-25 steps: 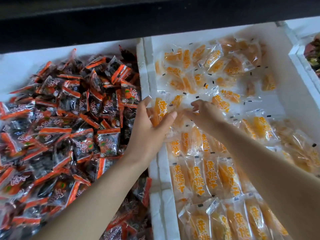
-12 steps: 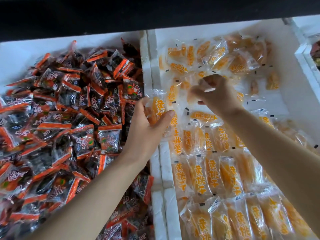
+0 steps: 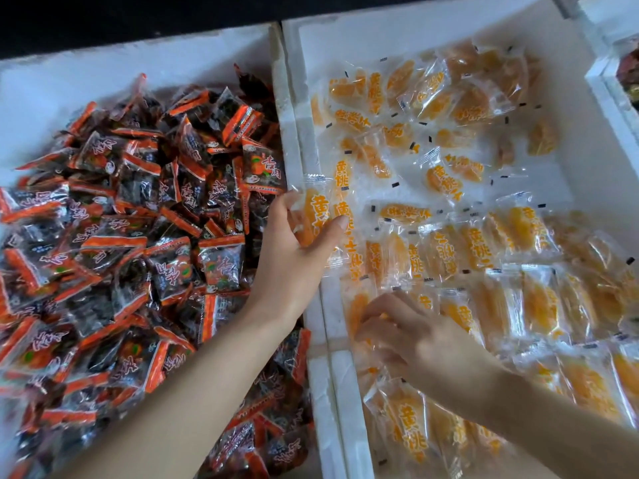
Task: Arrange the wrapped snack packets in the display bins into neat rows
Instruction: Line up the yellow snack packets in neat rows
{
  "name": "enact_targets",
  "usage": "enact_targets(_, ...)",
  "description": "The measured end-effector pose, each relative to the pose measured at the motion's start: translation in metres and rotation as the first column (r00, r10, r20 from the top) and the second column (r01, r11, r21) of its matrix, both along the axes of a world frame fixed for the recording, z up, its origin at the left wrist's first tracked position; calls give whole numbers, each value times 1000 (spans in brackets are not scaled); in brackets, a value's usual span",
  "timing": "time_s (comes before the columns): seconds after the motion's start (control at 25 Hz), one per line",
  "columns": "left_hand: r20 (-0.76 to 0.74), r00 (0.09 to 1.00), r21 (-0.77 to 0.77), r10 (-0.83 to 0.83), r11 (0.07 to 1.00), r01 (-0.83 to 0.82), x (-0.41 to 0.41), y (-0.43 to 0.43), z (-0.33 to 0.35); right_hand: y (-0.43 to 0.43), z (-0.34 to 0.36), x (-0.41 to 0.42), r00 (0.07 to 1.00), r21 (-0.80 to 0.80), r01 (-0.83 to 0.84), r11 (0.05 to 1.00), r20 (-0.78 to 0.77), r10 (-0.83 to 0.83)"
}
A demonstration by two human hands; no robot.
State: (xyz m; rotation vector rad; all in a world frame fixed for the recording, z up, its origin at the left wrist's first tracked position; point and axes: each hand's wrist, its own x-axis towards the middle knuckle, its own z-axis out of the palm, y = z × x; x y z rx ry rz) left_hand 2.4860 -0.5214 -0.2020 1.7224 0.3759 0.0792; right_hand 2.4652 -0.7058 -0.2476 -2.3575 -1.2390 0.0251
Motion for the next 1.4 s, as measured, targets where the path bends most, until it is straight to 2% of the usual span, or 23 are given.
enact_targets(0.08,-3,1000,9,-13,1000,13,-2,-2,-2,-5,-1,-5,987,-5,-21,1000,-157,20)
enact_targets(0.16,-13,999,22,-30,999,31,-4,-3,-3,-12,4,-2,960,26,39,999,-279,-30)
enact_targets(0.24,-18,999,18,-41,999,41,-7,-7,-4,-14,6,1,960,16,109,994,-260,-101)
enact_targets(0.36,-34,999,21,-41,999,42,-11,-12,-4,-10,4,1,984,-39,114,993,-132,-118)
enact_targets(0.44,-41,998,34,-56,998,57,-16,-16,-2,-8,10,0,972,-5,165,986,-167,-163)
enact_targets(0.52,-57,994,6,-96,995,97,-22,-21,1,-3,27,-1,870,162,335,928,-431,-239)
enact_targets(0.6,-60,977,-27,-203,979,201,-31,-29,4,2,47,0,650,312,556,770,-741,-169)
enact_targets(0.64,-59,964,-28,-259,966,258,-34,-34,5,4,55,1,551,308,627,716,-825,-128)
enact_targets(0.68,-57,951,-41,-303,953,301,-38,-39,7,3,60,2,497,285,654,701,-860,-114)
enact_targets(0.8,-88,933,-123,-350,933,338,-41,-52,11,-2,68,4,435,163,641,750,-882,-181)
enact_targets(1.0,-205,859,-174,-469,881,440,-49,-68,11,-17,68,-3,323,54,706,706,-912,-254)
enact_targets(1.08,-240,826,-254,-510,854,454,-47,-71,2,-22,68,-6,326,67,701,709,-916,-235)
enact_targets(1.16,-237,840,-302,-487,859,413,-45,-74,-7,-28,67,-7,335,73,719,691,-908,-253)
enact_targets(1.28,-255,890,-104,-378,926,364,-40,-76,-6,-42,65,-4,309,94,793,601,-913,-266)
enact_targets(1.4,-176,937,1,-300,952,305,-35,-73,-3,-59,53,2,291,84,835,544,-906,-307)
